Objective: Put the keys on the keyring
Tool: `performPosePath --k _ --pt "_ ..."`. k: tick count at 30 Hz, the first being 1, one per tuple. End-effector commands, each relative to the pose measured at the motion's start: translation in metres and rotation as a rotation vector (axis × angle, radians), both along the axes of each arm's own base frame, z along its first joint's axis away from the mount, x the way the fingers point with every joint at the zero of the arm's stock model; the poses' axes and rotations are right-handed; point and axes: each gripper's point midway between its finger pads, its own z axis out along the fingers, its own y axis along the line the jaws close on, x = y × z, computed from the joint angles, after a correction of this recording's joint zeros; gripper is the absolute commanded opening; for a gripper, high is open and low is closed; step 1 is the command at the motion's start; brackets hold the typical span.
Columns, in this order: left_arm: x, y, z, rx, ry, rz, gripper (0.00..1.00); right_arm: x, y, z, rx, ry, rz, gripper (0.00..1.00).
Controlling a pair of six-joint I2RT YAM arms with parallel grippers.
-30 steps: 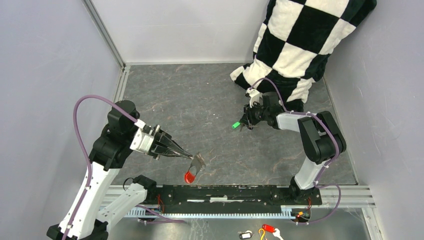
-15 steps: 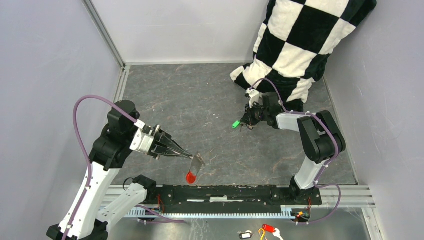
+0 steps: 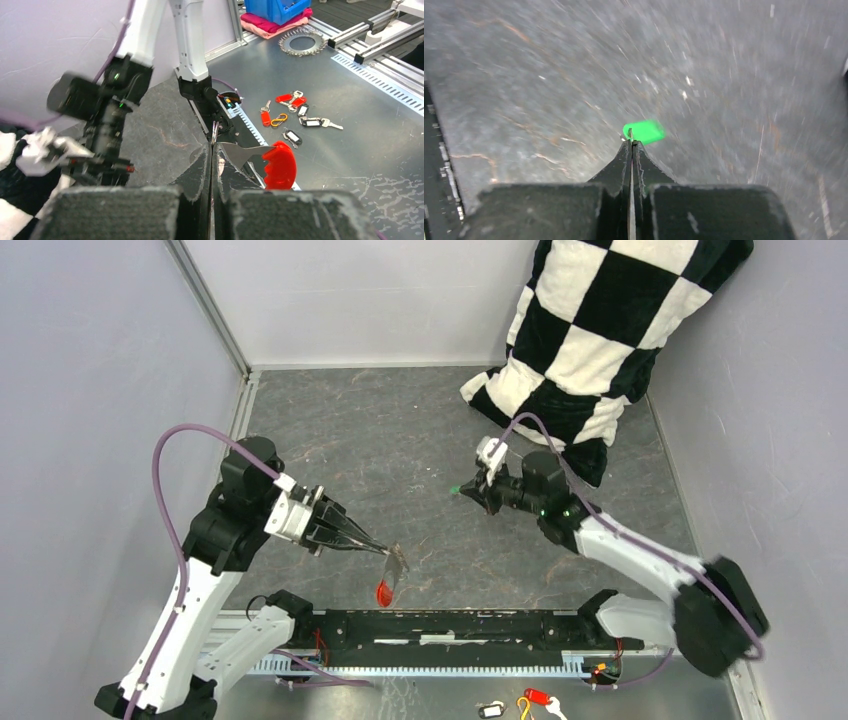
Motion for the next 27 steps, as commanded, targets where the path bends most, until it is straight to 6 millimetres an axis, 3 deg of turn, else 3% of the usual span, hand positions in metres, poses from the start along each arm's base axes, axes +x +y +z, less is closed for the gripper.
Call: performPosePath --k 1,7,11,18,27 --pt "0.0 -0.001 0.001 -0.014 0.017 -0.057 0.02 -0.03 0.01 0.079 0.003 -0.348 0.018 0.0" --pt "0.004 -0.003 0.001 -0.016 0.01 -0.048 0.02 -0.094 0.028 0.165 0.094 -0.52 0.139 0.0" --pt "0.007 -0.003 0.001 -0.001 0.031 -0.028 0.02 -0.129 0.044 0.199 0.07 -0.587 0.217 0.01" --pt "0.012 0.0 0.0 0.024 0.191 -0.015 0.02 -0.173 0.074 0.225 -0.064 -0.722 0.307 0.0" --pt "0.013 0.002 0.001 0.032 0.255 0.016 0.02 -0.191 0.082 0.242 -0.031 -0.769 0.345 0.0"
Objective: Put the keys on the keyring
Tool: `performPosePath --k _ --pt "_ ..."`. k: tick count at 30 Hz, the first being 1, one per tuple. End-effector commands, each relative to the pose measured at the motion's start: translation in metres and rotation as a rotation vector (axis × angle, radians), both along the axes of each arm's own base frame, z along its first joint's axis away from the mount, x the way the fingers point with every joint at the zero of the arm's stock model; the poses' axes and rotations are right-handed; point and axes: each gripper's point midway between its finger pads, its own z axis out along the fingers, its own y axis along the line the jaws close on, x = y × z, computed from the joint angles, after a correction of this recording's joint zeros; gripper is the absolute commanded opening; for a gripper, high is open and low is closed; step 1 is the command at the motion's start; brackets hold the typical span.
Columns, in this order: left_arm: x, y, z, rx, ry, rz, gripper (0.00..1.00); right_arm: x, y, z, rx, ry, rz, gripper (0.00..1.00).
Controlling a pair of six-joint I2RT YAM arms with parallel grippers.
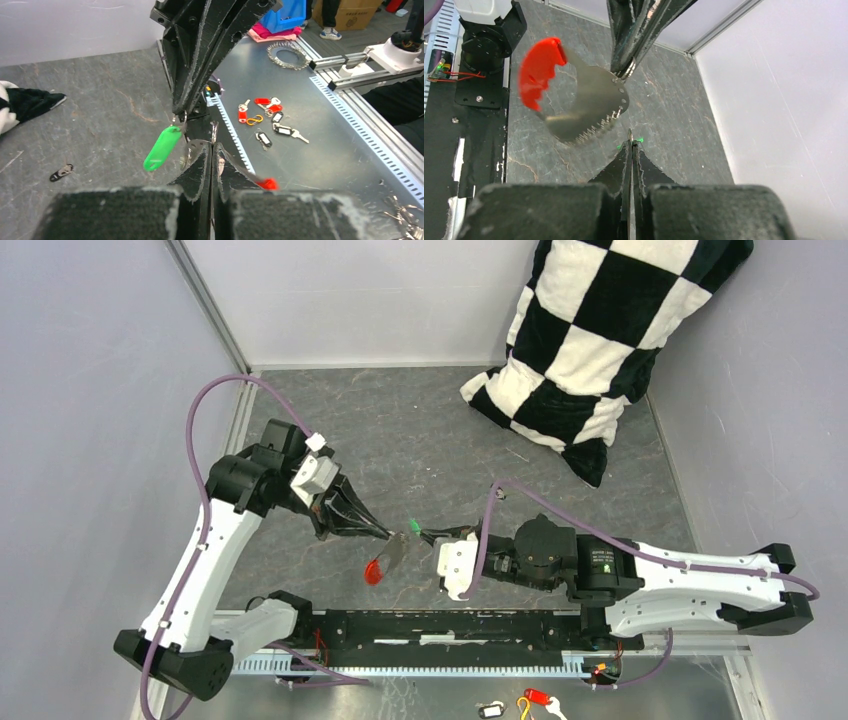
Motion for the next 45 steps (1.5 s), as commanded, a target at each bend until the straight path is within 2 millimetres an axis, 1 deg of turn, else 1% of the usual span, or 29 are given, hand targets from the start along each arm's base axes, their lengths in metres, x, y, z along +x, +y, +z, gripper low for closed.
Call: performPosePath --k 1,6,9,12,16,20,25,28,31,33,36,42,45 --pt "-0.023 0.005 0.025 -0.104 -0.036 -0.038 0.02 0.0 -0.001 0.035 0.08 -0.048 -0.023 0.0" --pt "-0.027 0.007 0.025 -0.102 -0.033 -0.037 0.02 -0.007 0.007 0.034 0.086 -0.077 -0.018 0.0" --pt "-0.028 0.007 0.025 -0.1 -0.026 -0.036 0.02 -0.009 0.009 0.038 0.098 -0.092 -0.025 0.0" --pt "-0.029 0.007 0.023 -0.094 -0.011 -0.037 0.02 -0.008 0.005 0.05 0.116 -0.094 -0.044 0.0" --pt "-0.028 0.008 0.021 -0.091 -0.002 -0.031 0.02 -0.005 -0.007 0.074 0.171 -0.058 -0.073 0.0" --pt "-0.027 0.008 0.022 -0.092 -0.002 -0.028 0.02 -0.013 -0.01 0.087 0.199 -0.011 -0.032 0.0" --pt "-0.026 0.008 0.025 -0.092 -0.004 -0.024 0.02 -0.033 -0.003 0.085 0.2 0.037 0.078 0.0" --pt "-0.025 0.008 0.029 -0.093 -0.01 -0.021 0.02 -0.037 -0.002 0.084 0.213 0.06 0.095 0.0" --pt "-0.023 0.008 0.033 -0.099 -0.026 -0.02 0.02 -0.041 0.004 0.079 0.197 0.083 0.111 0.0" --pt "-0.023 0.008 0.038 -0.105 -0.045 -0.018 0.02 -0.04 0.01 0.071 0.173 0.086 0.102 0.0" --pt "-0.02 0.009 0.041 -0.105 -0.048 -0.008 0.02 -0.033 0.016 0.06 0.145 0.075 0.065 0.0" --pt "-0.01 0.013 0.044 -0.11 -0.071 0.045 0.02 -0.026 0.021 0.06 0.182 0.06 0.026 0.0" --pt "-0.012 0.014 0.044 -0.114 -0.085 0.05 0.02 -0.025 0.023 0.061 0.194 0.056 0.024 0.0"
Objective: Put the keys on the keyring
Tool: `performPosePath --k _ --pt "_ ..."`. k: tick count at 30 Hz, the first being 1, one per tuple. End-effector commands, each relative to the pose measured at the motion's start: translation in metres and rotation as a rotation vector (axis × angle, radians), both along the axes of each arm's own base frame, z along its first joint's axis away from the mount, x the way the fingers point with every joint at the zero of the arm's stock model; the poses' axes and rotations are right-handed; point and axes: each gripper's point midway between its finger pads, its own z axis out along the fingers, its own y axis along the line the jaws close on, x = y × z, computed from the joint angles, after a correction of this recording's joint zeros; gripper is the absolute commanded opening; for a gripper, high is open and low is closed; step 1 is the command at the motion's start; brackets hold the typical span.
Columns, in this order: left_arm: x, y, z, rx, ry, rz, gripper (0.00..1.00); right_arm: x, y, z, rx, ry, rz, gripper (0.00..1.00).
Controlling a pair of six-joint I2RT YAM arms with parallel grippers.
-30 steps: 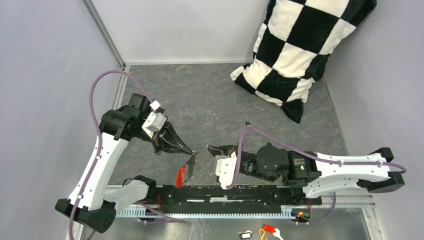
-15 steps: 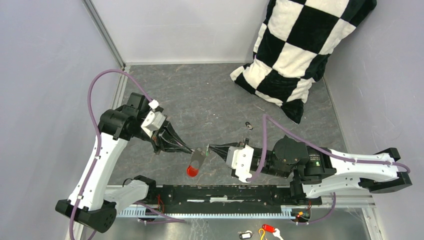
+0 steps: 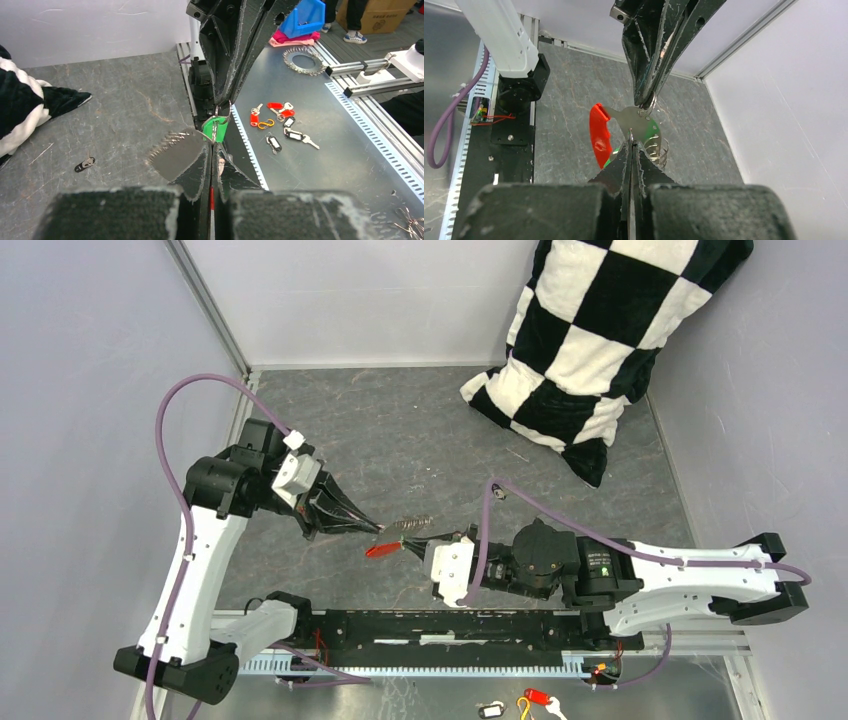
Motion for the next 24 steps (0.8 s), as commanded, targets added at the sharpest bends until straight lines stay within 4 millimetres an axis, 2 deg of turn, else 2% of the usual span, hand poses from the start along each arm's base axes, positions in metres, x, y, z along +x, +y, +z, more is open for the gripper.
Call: performPosePath --k 1,12,24 --pt "-0.01 0.001 0.025 -0.105 -0.07 -0.032 0.02 0.003 0.003 0.024 0.107 -0.002 -0.026 0.0" --pt "-0.015 0.002 0.023 -0.112 -0.099 -0.03 0.02 0.007 0.013 0.014 0.077 -0.029 -0.046 0.0" --pt "-0.016 0.002 0.02 -0.112 -0.099 -0.03 0.02 0.006 0.015 0.015 0.073 -0.048 -0.042 0.0"
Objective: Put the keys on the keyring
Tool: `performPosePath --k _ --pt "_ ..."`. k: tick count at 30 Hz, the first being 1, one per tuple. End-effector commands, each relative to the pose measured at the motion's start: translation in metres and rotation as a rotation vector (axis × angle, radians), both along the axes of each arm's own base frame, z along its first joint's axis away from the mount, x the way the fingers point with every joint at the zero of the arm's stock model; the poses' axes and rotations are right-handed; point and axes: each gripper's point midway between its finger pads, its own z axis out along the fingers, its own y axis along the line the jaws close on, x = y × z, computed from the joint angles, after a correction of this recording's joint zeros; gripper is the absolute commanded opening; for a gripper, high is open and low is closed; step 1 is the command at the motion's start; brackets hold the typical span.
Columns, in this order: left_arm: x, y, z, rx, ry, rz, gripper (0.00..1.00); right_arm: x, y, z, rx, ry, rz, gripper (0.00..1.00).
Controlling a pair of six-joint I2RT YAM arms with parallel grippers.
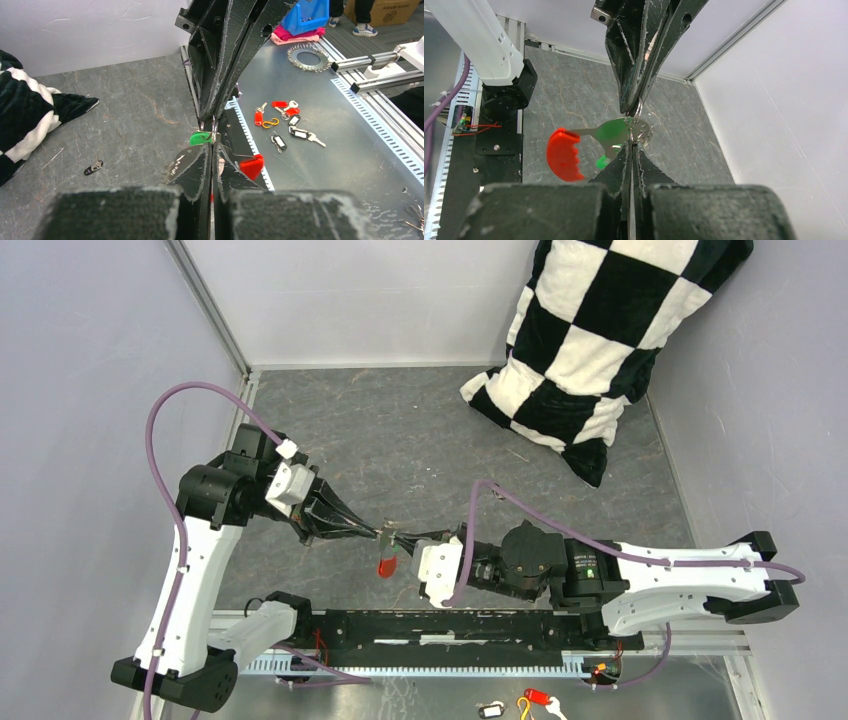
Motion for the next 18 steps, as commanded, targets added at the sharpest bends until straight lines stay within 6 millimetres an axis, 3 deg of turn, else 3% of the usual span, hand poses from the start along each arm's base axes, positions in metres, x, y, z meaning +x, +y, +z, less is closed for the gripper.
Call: performPosePath --k 1,18 --pt "-0.0079 -0.0006 0.016 -0.097 -0.047 -0.038 0.02 -0.0029 0.0025 0.0122 0.042 -0.019 0.002 0.0" --pt "-0.0066 -0.0003 0.0095 -0.087 -0.012 -0.032 0.02 -0.0054 0.0052 0.0155 0.03 -0.047 0.001 0.0"
